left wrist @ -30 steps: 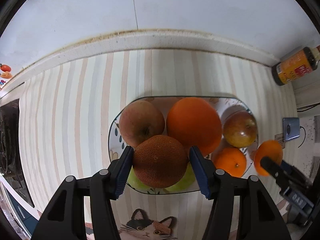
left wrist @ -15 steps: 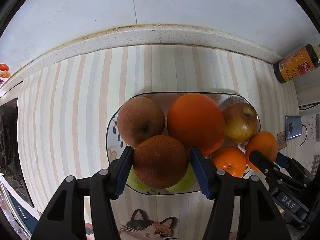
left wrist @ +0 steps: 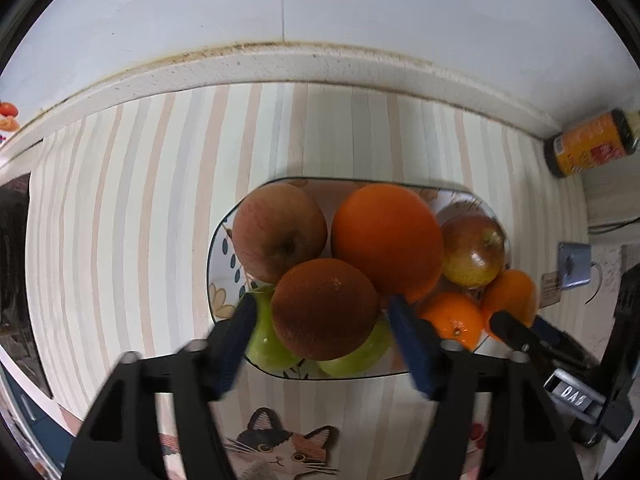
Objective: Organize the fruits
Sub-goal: 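Carry both oranges onto the floral plate and open both grippers, then lift both tools back from the plate toward the tomatoes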
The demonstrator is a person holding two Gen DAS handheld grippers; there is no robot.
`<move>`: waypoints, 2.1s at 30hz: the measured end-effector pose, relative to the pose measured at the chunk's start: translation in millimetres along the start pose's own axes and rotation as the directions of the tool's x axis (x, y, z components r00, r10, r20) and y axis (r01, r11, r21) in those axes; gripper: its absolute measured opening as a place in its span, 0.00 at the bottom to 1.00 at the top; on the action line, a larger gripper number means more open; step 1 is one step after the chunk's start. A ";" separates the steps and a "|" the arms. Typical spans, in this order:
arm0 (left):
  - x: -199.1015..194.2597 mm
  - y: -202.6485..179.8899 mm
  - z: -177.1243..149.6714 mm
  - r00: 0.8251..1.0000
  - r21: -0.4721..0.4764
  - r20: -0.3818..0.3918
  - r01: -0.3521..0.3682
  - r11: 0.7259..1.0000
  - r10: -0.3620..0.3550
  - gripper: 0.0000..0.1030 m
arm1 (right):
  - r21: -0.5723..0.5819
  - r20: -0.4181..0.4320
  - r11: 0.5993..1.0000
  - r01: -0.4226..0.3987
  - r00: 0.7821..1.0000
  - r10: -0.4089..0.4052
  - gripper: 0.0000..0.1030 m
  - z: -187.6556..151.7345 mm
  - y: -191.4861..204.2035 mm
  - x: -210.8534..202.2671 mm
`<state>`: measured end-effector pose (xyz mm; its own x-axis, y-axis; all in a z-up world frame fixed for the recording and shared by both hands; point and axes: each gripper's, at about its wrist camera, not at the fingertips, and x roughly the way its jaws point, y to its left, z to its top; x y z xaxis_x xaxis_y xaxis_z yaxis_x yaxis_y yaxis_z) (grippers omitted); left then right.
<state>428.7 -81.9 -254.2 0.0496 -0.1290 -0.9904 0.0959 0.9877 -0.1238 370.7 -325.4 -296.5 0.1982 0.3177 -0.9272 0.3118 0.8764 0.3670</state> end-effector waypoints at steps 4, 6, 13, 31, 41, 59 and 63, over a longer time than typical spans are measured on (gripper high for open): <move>-17.5 7.2 -2.1 0.999 -0.024 0.034 0.017 1.000 -0.016 0.85 | -0.038 0.033 0.998 0.055 0.998 -0.054 0.93 -3.0 15.9 -16.3; -28.2 10.3 -5.8 0.998 -0.024 0.061 0.013 1.000 -0.012 0.91 | -0.079 0.070 0.993 0.090 0.994 -0.085 0.93 -8.5 30.7 -28.9; -55.2 23.8 -47.3 0.983 -0.048 0.163 -0.073 0.996 0.080 0.91 | -0.206 0.152 0.953 0.223 0.969 -0.194 0.94 -46.4 69.4 -60.0; -160.5 11.6 -173.2 0.921 0.008 0.380 -0.102 0.995 0.091 0.91 | -0.267 0.353 0.929 0.255 0.923 -0.152 0.94 -151.3 107.2 -185.7; -214.9 5.9 -219.7 0.879 0.021 0.473 -0.076 0.997 0.057 0.91 | -0.278 0.450 0.925 0.259 0.886 -0.113 0.94 -207.0 122.1 -253.3; -256.6 12.4 -260.1 0.831 0.035 0.554 -0.088 0.996 0.054 0.91 | -0.272 0.521 0.932 0.238 0.851 -0.065 0.94 -256.9 138.2 -300.0; -257.6 14.7 -260.1 0.830 0.036 0.555 -0.084 0.996 0.050 0.91 | -0.261 0.511 0.941 0.217 0.858 -0.057 0.94 -256.4 138.8 -297.3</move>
<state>158.7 -11.1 -16.8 0.5981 -0.1068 -0.7943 0.1273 0.9912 -0.0374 116.8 -205.5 10.9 0.6270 0.0382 -0.7780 0.0941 0.9878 0.1243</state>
